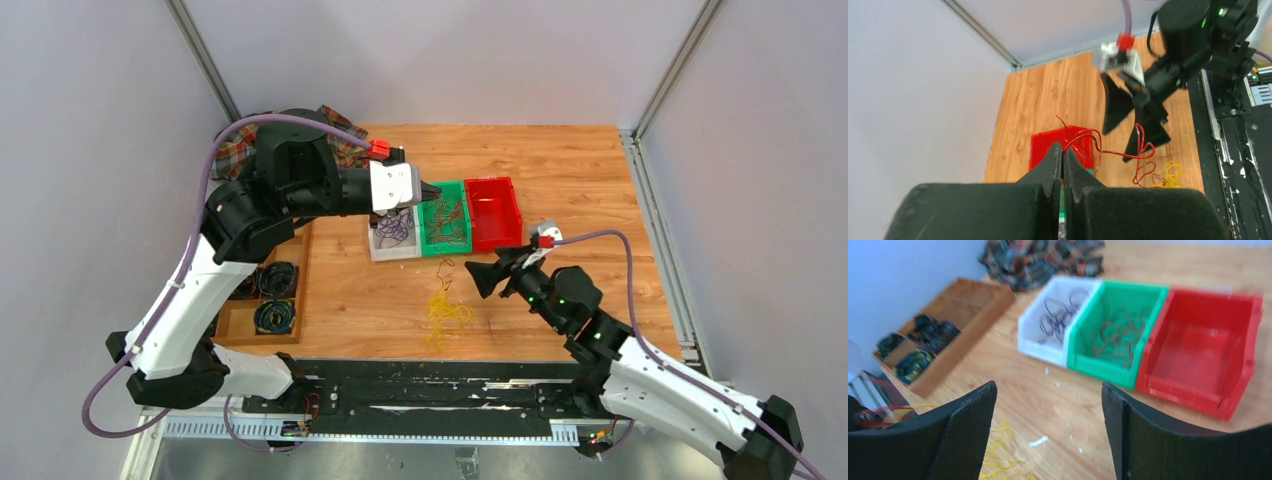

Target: Untangle the cables

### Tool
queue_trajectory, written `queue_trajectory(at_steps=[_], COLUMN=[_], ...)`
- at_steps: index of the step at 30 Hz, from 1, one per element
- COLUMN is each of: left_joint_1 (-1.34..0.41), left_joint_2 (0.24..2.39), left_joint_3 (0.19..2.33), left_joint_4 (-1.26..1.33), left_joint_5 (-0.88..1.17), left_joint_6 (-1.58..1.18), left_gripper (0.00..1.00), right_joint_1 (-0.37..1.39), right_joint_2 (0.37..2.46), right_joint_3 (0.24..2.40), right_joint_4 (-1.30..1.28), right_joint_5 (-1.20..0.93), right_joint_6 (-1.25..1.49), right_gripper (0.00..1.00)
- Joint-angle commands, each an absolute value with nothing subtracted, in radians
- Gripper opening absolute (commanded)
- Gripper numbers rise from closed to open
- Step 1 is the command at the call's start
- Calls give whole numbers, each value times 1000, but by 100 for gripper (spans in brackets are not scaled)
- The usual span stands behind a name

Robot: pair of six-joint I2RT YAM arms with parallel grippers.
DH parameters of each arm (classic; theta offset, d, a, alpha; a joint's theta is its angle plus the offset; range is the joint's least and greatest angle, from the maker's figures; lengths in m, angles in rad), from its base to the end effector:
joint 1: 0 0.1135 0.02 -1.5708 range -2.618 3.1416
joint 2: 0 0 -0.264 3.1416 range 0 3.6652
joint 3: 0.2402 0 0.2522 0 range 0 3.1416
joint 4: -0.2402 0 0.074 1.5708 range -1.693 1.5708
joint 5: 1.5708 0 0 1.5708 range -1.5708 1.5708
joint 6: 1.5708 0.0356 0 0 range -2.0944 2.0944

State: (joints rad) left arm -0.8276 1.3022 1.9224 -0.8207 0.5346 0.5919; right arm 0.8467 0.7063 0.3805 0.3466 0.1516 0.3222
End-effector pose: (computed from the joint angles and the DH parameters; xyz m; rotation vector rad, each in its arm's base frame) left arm 0.1334 -0.1720 0.5384 1.4327 1.0686 -0.6419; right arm 0.1230 0.1310 0.2656 -0.2954 1.5795 0.8011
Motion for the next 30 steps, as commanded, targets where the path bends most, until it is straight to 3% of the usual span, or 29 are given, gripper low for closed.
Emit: queue_trajectory(at_steps=[1, 10, 18, 25, 30], left_joint_1=[-834, -834, -834, -834, -834], left_joint_2=[1274, 1294, 1296, 1283, 1286], left_joint_3=[1871, 1867, 1884, 1911, 1934], left_joint_4=[-793, -794, -795, -795, -795], left_joint_5=[498, 447, 465, 463, 401], left_joint_6=[623, 669, 659, 645, 664], left_gripper=[1, 0, 1, 1, 1], right_joint_1=[859, 889, 905, 902, 902], right_joint_2=[618, 694, 907, 1038, 1024], right_joint_3=[493, 647, 726, 665, 473], right_joint_4=[263, 191, 234, 320, 438], right_joint_5=[49, -251, -199, -127, -5], right_joint_6=[227, 183, 140, 159, 194], right_gripper=[77, 78, 77, 50, 40])
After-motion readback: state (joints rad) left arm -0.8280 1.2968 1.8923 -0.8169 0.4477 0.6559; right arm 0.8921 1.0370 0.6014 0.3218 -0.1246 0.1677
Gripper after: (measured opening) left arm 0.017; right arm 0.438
